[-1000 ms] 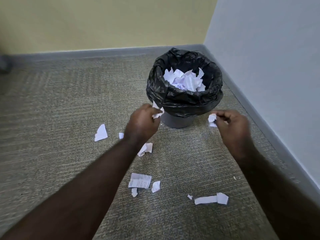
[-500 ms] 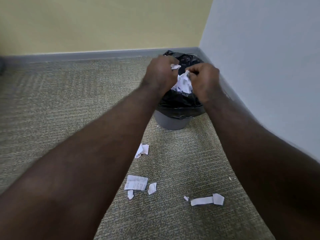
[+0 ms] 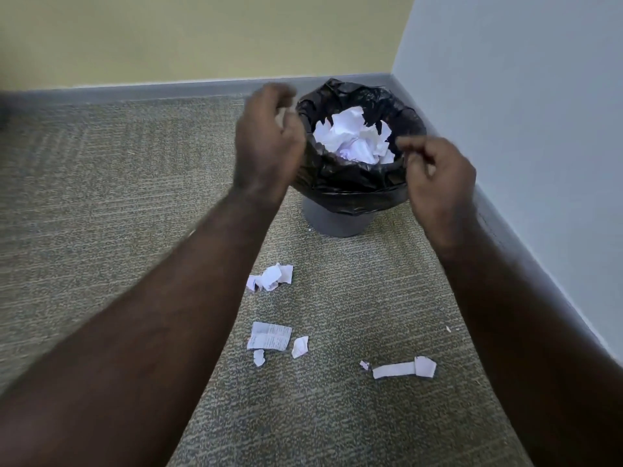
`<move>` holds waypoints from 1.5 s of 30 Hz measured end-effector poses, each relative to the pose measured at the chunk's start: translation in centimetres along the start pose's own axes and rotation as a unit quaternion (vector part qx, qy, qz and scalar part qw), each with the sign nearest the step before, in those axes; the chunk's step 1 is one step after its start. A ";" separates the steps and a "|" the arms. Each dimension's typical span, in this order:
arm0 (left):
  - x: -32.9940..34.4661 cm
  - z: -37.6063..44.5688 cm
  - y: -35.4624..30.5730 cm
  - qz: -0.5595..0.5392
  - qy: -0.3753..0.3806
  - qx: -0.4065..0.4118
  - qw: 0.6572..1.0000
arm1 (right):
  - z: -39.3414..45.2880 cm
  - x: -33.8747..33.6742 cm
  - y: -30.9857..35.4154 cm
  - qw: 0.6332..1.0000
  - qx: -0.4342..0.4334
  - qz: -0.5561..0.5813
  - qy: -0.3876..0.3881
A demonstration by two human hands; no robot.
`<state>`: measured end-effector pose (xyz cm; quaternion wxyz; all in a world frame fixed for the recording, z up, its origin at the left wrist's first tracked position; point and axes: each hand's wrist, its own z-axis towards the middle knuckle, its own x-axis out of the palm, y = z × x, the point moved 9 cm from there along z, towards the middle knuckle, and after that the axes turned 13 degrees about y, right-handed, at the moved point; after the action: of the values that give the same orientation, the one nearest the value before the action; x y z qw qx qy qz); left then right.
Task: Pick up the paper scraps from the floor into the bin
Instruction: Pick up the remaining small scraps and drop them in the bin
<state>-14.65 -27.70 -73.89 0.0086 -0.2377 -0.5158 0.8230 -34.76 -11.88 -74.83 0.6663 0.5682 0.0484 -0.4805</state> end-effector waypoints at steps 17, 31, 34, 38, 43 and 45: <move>2.7 -19.1 23.9 0.197 0.323 -0.233 0.896 | -26.8 24.5 -6.5 0.925 0.153 -0.004 0.348; 6.5 -17.9 23.8 0.208 0.339 -0.166 0.902 | -25.6 31.6 -4.5 0.902 0.010 -0.108 0.417; 6.9 -17.8 23.6 0.182 0.334 -0.182 0.907 | -25.9 31.6 -4.3 0.912 -0.014 -0.091 0.400; 8.8 -17.1 22.8 0.215 0.365 -0.157 0.892 | -25.9 31.4 -3.9 0.918 -0.020 -0.072 0.389; 11.2 -17.3 22.8 0.303 0.427 -0.136 0.841 | -26.7 31.4 -4.4 0.923 -0.040 -0.096 0.369; 11.4 -17.3 22.9 0.306 0.425 -0.129 0.842 | -27.0 31.6 -3.8 0.913 -0.063 -0.120 0.385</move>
<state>-12.51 -20.84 -103.88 -0.0557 -0.7085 -0.4643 0.5285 -7.52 -8.32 -106.24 0.5679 0.6555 0.3995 -0.2971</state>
